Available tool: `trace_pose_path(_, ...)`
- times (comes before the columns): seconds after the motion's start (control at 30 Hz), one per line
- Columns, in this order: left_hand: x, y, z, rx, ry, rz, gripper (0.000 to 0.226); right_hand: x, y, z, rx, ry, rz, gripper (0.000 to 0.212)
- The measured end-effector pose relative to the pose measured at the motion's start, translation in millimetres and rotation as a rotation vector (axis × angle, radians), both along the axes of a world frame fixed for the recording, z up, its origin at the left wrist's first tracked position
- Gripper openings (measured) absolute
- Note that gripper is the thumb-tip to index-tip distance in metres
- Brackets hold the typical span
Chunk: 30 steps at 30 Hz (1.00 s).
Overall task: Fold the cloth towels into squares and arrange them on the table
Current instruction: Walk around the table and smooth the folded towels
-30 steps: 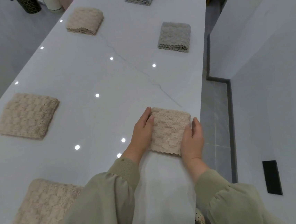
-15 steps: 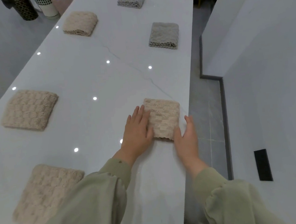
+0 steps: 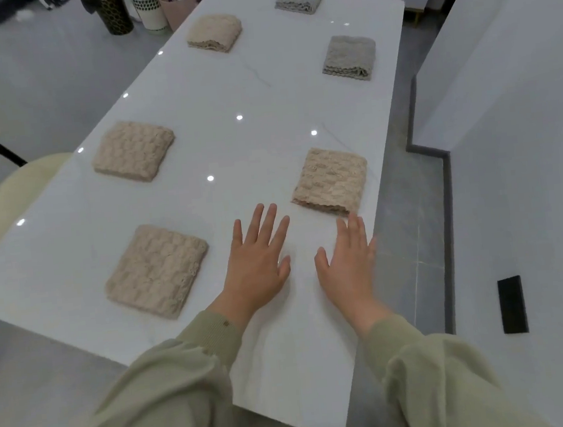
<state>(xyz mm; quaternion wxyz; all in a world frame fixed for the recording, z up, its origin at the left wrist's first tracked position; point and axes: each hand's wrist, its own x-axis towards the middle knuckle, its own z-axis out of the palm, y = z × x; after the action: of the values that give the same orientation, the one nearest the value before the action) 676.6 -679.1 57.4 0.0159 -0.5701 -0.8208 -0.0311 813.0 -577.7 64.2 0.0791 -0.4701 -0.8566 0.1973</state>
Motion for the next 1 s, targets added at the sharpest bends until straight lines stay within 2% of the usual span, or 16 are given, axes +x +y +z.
trace_pose_path(0.27, -20.0, -78.0, -1.9, 0.023, -0.031, 0.029, 0.062, -10.2, -72.8, 3.3, -0.03, -0.068, 0.072, 0.063)
trace_pose_path(0.7, -191.0, -134.1, -13.2, -0.001, -0.22, -0.059, 0.059, -146.4, -148.9, -12.4, -0.154, -0.006, -0.094, 0.062)
trace_pose_path(0.8, -207.7, -149.0, -21.4, 0.056, -0.424, -0.034, 0.061, -155.0, -161.9, -15.2, -0.213, 0.079, -0.126, 0.06)
trace_pose_path(0.93, -205.3, -160.9, -26.4, 0.202, -1.017, 0.203, 0.056, -172.9, -174.3, -7.2, -0.58, 0.523, -0.435, 0.052)
trace_pose_path(1.0, -202.4, -161.6, -27.4, 0.239, -1.128, 0.26, 0.057, -185.4, -180.0, -5.6, -0.682, 0.638, -0.542, 0.05)
